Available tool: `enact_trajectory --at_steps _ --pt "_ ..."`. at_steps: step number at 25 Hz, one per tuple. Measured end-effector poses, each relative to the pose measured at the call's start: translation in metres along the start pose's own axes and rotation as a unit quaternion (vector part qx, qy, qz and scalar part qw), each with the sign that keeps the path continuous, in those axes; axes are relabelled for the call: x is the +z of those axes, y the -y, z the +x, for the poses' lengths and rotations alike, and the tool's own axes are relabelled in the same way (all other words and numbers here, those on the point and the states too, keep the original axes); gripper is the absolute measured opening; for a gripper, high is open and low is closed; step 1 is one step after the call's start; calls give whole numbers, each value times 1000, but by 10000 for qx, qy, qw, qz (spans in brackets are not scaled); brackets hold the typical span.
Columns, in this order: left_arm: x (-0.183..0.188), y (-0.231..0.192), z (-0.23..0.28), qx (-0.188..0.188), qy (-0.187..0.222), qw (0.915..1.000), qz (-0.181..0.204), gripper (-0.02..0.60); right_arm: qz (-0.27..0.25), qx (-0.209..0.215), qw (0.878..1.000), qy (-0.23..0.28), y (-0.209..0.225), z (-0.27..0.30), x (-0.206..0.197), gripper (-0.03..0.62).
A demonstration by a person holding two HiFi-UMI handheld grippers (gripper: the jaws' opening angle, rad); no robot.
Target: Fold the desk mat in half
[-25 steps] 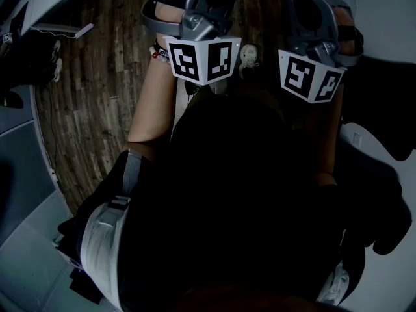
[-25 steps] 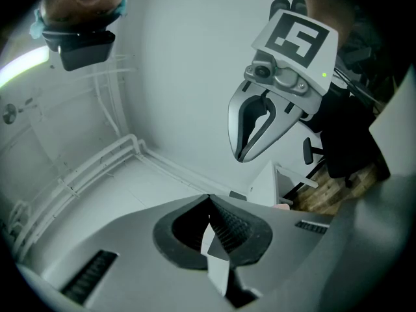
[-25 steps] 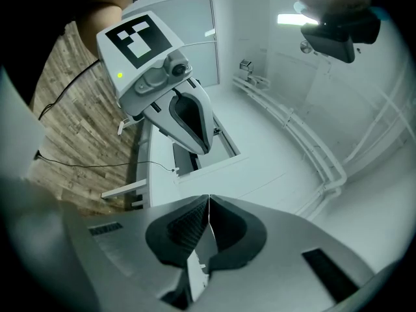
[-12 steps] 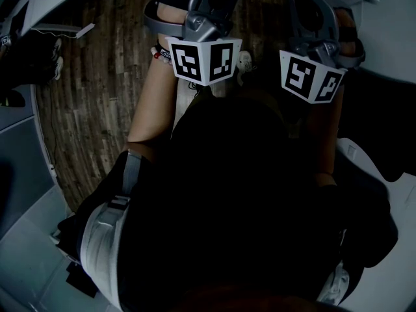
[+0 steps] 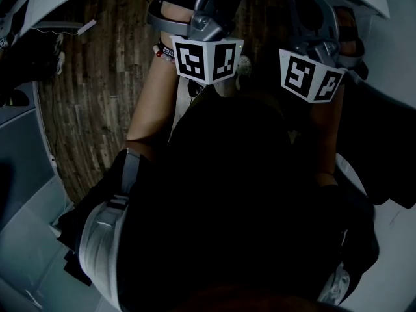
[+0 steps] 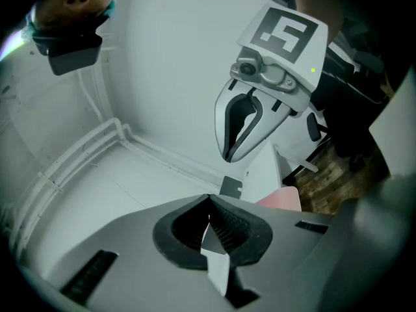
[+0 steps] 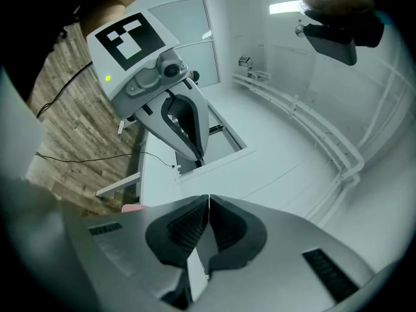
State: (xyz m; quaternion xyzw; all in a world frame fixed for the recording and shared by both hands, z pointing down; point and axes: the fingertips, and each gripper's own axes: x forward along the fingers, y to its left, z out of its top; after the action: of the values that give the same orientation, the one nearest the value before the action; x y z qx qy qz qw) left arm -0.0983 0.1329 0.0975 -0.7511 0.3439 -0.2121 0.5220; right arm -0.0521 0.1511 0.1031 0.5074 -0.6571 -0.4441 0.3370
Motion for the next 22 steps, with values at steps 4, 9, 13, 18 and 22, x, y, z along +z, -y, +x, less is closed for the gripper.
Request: enact_trajectory --at_steps 4,9,13,18,22 --pt "-15 6 31 -109 -116 9999 -4 12 123 108 9998 100 0 26 -20 31" --pt "-31 23 69 -326 -285 9991 -47 14 250 325 9991 127 -7 57 -49 31" --pt "-49 38 97 -493 -489 9976 -76 14 357 566 9977 69 -16 79 -73 32" --pt "-56 64 128 -739 -645 9950 -173 15 453 751 9961 -58 -26 95 -112 32" --pt "-67 80 147 -884 -720 9923 -490 23 540 921 9943 -49 -35 110 -132 32"
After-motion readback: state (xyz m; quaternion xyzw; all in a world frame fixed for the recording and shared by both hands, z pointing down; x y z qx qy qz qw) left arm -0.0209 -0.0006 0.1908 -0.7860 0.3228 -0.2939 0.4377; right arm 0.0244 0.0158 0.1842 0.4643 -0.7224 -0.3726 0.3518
